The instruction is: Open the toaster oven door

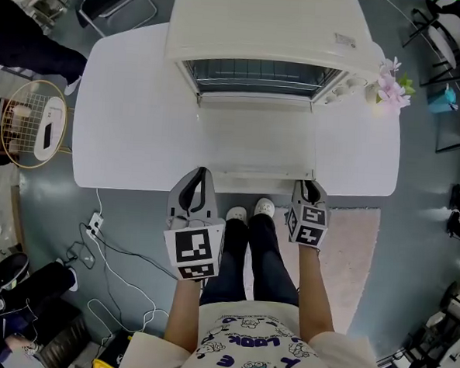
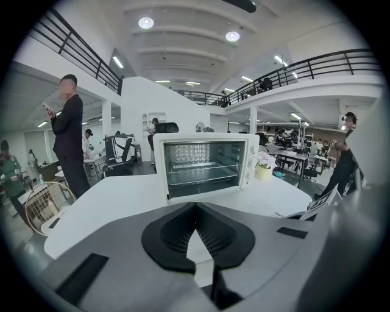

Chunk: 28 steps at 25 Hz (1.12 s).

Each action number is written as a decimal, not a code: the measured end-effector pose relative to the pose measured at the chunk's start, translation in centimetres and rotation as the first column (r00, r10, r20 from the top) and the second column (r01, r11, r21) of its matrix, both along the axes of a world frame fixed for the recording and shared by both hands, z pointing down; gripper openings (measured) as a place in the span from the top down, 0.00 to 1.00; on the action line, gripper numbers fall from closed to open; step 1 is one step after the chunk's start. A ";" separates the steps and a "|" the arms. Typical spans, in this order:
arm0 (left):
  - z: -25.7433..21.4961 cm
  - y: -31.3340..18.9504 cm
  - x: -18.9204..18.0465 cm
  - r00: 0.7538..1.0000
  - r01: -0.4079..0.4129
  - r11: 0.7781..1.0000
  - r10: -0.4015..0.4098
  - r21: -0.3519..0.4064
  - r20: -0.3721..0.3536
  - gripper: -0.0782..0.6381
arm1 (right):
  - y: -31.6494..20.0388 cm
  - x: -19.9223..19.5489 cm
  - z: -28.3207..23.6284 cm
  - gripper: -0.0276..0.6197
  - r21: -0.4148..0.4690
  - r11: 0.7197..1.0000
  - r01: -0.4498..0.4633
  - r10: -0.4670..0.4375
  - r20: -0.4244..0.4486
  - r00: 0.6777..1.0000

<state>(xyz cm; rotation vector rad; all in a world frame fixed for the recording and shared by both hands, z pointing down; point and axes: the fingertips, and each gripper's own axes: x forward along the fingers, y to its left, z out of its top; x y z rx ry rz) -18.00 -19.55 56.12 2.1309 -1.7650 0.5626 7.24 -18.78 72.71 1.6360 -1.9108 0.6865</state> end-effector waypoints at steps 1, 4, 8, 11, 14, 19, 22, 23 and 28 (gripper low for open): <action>0.0 0.0 0.0 1.000 0.001 1.000 -0.001 0.000 0.000 0.88 | 0.0 0.0 0.0 0.86 0.001 1.000 0.000 0.000 0.001 1.000; -0.1 -0.1 0.2 1.000 0.007 1.000 -0.007 0.002 0.001 0.88 | 0.0 0.0 -0.1 0.86 0.007 1.000 0.002 -0.002 0.002 1.000; -0.1 0.0 0.4 1.000 0.011 1.000 -0.011 0.001 0.002 0.88 | -0.1 0.0 -0.1 0.86 0.016 1.000 0.007 -0.007 0.005 1.000; -0.1 0.2 0.6 1.000 0.013 1.000 -0.013 -0.001 0.000 0.88 | 0.0 0.1 -0.1 0.86 0.028 0.999 0.017 -0.017 -0.004 1.000; -0.2 0.4 0.6 1.000 0.014 1.000 -0.014 0.002 -0.002 0.88 | 0.2 0.1 -0.2 0.86 0.032 0.999 0.026 -0.025 -0.018 1.000; -0.4 0.7 0.5 1.000 0.018 1.000 -0.018 0.004 -0.006 0.88 | 1.3 0.0 0.1 0.81 0.006 1.000 0.020 -0.020 0.001 1.000; -0.7 0.8 0.4 1.000 0.018 1.000 -0.018 0.011 -0.009 0.88 | 2.0 0.1 -0.3 0.81 0.005 1.000 0.010 -0.010 0.001 1.000; -0.9 0.8 0.4 1.000 0.018 1.000 -0.018 0.014 -0.011 0.88 | 2.3 0.1 -0.5 0.81 0.007 1.000 0.006 -0.006 0.002 1.000; -2.0 0.7 0.3 1.000 0.019 0.999 -0.018 0.038 -0.022 0.88 | 2.5 0.5 -3.0 0.85 0.048 0.999 -0.025 0.025 0.012 1.000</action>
